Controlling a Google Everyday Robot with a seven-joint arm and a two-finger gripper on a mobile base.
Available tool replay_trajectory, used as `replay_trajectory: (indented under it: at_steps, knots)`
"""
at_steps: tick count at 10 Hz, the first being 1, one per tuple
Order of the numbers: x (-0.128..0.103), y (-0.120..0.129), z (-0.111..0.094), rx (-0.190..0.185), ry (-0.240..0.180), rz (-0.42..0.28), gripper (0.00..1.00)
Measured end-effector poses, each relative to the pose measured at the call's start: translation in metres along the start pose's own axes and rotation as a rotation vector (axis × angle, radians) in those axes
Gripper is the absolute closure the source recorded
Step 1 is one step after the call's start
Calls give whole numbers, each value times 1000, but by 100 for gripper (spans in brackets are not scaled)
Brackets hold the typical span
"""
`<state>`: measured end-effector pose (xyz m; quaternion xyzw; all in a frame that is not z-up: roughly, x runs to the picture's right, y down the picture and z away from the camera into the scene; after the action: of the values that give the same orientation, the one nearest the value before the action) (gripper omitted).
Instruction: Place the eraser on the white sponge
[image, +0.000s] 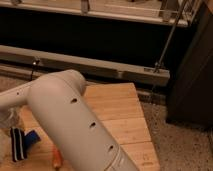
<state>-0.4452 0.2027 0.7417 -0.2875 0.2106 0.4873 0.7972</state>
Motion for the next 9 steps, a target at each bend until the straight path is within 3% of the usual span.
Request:
replay_trajectory:
  at_steps: [3,5,9]
  knots:
    - [-17,-17,17,36,32,42,38]
    - [-28,-28,24,39,33,78,22]
    - [-47,-28,37,-16,38,83,20]
